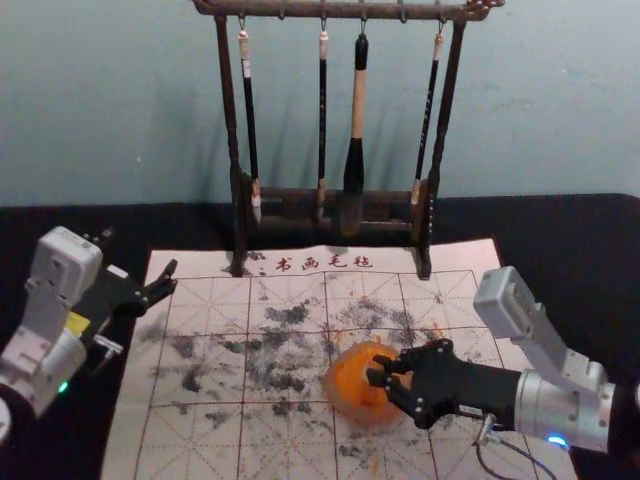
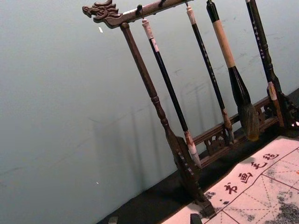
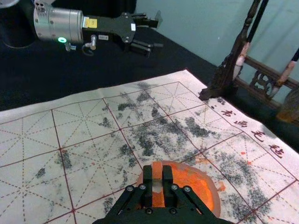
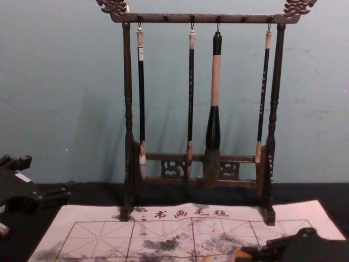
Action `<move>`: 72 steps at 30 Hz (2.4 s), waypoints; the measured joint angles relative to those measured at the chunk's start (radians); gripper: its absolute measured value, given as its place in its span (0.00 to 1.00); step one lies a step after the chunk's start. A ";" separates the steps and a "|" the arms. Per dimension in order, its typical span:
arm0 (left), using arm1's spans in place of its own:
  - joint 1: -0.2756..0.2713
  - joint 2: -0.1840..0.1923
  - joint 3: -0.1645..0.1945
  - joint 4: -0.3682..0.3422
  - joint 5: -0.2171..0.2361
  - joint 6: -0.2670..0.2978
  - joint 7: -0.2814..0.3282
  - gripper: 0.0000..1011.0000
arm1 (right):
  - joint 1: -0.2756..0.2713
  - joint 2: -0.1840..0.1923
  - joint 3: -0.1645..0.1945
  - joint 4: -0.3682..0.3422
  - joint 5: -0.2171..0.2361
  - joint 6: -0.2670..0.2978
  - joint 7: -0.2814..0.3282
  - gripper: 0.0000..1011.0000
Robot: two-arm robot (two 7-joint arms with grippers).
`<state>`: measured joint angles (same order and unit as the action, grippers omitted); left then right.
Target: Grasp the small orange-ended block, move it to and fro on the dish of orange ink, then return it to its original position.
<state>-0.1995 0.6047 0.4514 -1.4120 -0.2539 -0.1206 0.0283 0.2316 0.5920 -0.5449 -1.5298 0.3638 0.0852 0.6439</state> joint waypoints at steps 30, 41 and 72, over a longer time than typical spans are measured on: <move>0.000 0.000 0.000 0.000 0.000 0.000 0.000 0.99 | 0.079 -0.051 -0.025 0.095 -0.008 0.041 -0.020 0.09; 0.000 0.000 0.000 0.000 0.000 0.000 0.000 0.99 | 0.079 -0.047 -0.012 0.100 0.000 0.058 -0.035 0.09; 0.000 0.000 0.000 0.000 0.000 0.000 0.000 0.99 | -0.004 0.051 0.026 -0.050 0.003 0.124 -0.061 0.09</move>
<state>-0.1995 0.6047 0.4514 -1.4120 -0.2539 -0.1205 0.0283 0.2279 0.6425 -0.5190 -1.5797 0.3667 0.2092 0.5832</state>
